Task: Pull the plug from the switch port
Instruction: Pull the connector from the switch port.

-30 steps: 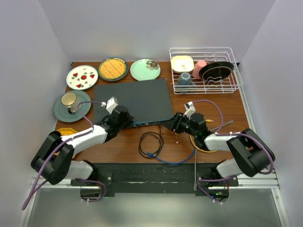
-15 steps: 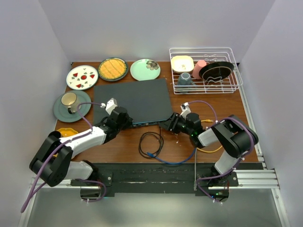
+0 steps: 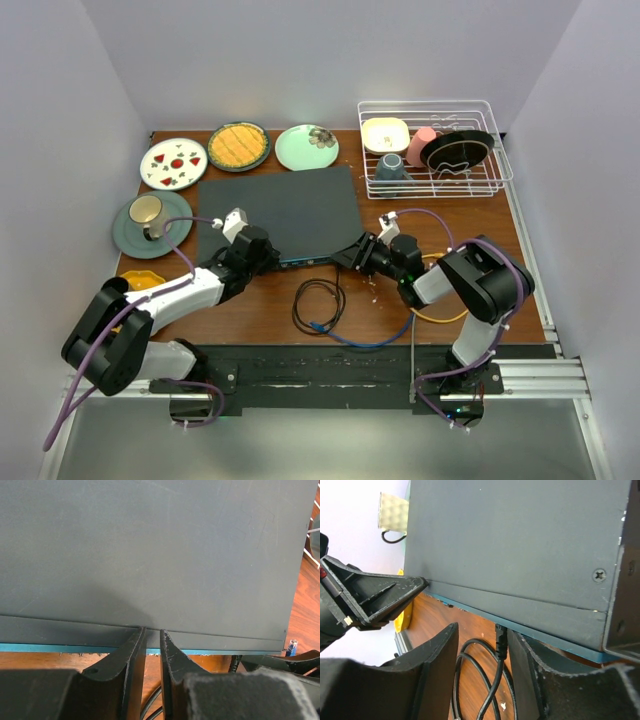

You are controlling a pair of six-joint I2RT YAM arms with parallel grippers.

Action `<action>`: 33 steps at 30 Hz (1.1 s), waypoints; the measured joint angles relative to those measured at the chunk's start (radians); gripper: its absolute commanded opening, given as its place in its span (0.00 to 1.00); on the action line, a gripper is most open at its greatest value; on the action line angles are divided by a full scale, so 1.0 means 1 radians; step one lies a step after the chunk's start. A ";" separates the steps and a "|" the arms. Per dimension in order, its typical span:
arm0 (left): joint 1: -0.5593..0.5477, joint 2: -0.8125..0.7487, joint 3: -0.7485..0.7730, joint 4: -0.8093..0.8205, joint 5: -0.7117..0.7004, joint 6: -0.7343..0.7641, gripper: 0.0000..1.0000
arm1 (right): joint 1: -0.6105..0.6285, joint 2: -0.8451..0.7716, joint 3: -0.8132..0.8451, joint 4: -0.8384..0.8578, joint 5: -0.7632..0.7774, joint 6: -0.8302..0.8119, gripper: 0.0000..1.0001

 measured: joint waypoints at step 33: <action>0.000 -0.003 -0.012 0.018 0.004 0.000 0.21 | -0.014 0.153 -0.002 0.199 -0.031 0.039 0.37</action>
